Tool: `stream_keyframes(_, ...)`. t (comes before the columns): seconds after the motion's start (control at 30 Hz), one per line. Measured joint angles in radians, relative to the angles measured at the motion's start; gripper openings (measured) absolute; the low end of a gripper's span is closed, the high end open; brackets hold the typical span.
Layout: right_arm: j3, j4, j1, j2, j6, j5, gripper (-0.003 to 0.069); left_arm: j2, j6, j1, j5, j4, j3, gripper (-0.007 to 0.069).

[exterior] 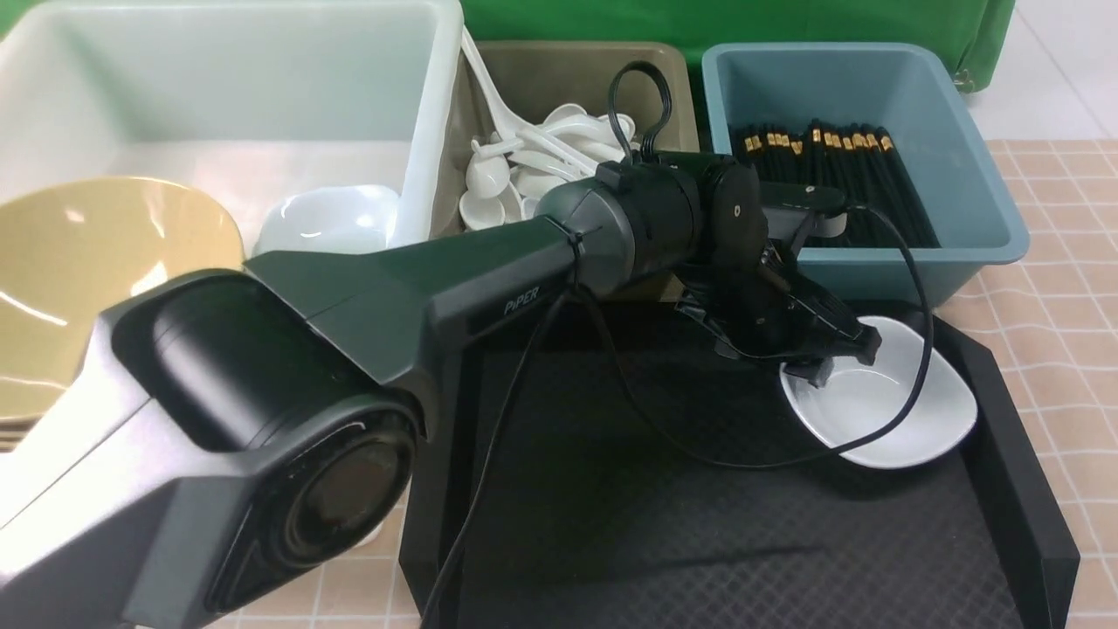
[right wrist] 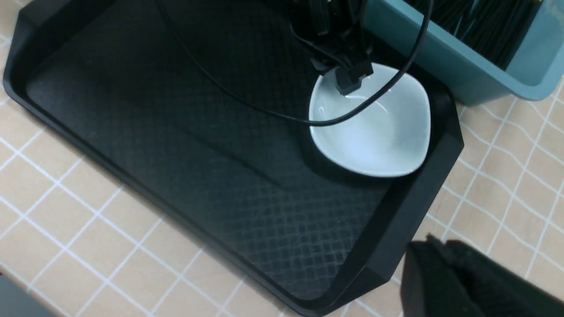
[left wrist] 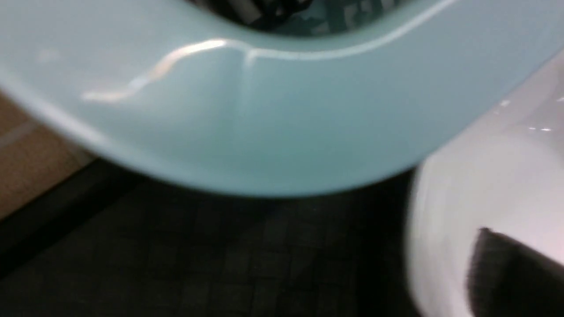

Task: On brown table put chopsticks spoon bowls plates into blue grey white boxes.
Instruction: 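Grasp the small white bowl on the black tray by its rim with the left gripper, then place the white bowl into the white bin with the other dishes with the left gripper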

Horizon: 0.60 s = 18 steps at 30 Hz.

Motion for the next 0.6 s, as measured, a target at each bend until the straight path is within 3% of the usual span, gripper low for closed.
stream_keyframes(0.1,0.000,0.000,0.000,0.000,0.000,-0.012,0.0078,-0.001,0.009,0.000,0.002,-0.019,-0.002,0.0055)
stream_keyframes(0.4,-0.008,-0.001,0.000,0.041,-0.006,-0.114,0.0076,-0.177,0.102,0.029,0.162,0.059,-0.001,0.0014)
stream_keyframes(0.6,-0.128,0.053,0.000,0.206,-0.140,-0.199,0.0050,-0.467,0.114,0.094,0.225,0.214,-0.001,0.0008)
